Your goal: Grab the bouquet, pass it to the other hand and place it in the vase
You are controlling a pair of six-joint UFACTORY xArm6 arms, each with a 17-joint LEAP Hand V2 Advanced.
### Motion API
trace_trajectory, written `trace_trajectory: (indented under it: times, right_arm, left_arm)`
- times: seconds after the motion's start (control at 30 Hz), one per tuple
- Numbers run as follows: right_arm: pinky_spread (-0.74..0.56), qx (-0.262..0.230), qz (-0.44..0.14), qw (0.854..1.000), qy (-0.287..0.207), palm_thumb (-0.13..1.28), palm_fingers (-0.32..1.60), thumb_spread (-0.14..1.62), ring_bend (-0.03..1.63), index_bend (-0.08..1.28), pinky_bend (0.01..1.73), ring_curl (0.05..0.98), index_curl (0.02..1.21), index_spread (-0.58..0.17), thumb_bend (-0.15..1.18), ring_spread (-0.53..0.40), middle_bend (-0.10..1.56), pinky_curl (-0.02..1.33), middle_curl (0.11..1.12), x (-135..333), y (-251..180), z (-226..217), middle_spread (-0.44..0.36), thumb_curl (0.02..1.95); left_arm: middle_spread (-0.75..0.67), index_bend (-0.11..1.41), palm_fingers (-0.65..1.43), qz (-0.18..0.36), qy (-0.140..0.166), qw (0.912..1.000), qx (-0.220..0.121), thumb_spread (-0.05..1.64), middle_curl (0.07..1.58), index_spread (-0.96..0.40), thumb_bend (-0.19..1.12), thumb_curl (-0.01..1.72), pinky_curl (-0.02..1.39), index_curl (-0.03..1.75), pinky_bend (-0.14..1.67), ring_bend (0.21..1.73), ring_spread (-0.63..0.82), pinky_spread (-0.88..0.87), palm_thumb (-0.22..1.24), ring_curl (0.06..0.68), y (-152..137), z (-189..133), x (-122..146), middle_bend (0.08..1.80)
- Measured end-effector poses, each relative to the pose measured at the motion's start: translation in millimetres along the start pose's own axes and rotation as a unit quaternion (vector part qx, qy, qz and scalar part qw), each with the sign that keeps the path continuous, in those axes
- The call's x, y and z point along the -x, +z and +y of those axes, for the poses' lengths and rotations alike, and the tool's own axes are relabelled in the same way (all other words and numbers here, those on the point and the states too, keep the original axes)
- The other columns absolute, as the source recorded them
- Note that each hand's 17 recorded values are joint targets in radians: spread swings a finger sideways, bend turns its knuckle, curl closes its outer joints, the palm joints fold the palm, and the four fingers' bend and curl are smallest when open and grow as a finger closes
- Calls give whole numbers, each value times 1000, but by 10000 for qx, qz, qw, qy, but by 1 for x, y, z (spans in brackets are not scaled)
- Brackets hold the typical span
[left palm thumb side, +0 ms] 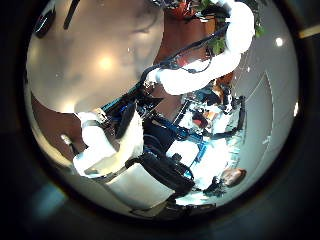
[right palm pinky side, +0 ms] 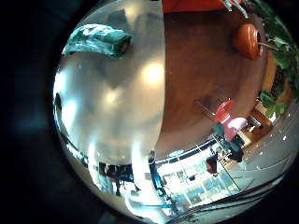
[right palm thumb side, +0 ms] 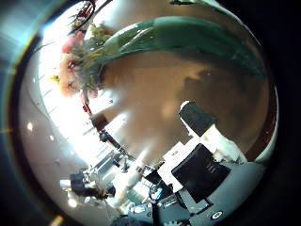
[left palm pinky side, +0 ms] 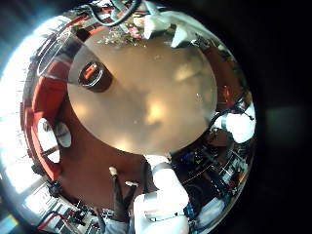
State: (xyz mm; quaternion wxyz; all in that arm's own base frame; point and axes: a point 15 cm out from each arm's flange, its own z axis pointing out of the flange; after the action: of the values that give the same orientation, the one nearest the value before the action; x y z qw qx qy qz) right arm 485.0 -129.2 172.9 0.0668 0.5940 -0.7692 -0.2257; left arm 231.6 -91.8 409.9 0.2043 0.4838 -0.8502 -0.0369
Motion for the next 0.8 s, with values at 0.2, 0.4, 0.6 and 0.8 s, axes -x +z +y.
trace_trajectory:
  times: [0.2,0.4,0.6,0.8]
  right_arm:
    - [296,-50,-19,10000,53,703,279,1053,470,171,350,207,369,-269,-21,63,270,193,387,-6,5,-7,-3,534]
    - [286,-46,-17,10000,58,705,312,1057,499,167,326,220,349,-268,-20,55,274,203,387,-8,11,-13,-3,541]
    - [285,80,-35,9999,69,705,325,1054,512,171,323,225,338,-280,-20,55,264,215,383,-10,22,-13,-3,548]
    - [178,107,-31,9999,56,788,751,1037,652,218,295,238,352,-327,-1,-82,399,181,418,-9,23,-13,-79,568]
  left_arm:
    - [397,178,118,9,-8,10000,6,1112,303,26,-21,339,331,351,219,476,558,518,436,200,1,-2,0,185]
    - [397,179,116,28,-3,10000,3,1112,301,26,-21,339,332,353,219,476,559,519,436,201,0,-5,-1,181]
    - [397,177,118,34,-2,10000,-70,1115,301,26,-20,339,332,353,218,475,559,519,438,202,-2,-6,-3,186]
    - [390,172,116,12,-52,9999,-124,1121,303,26,-19,338,333,351,219,475,559,519,444,203,-4,-8,-3,187]
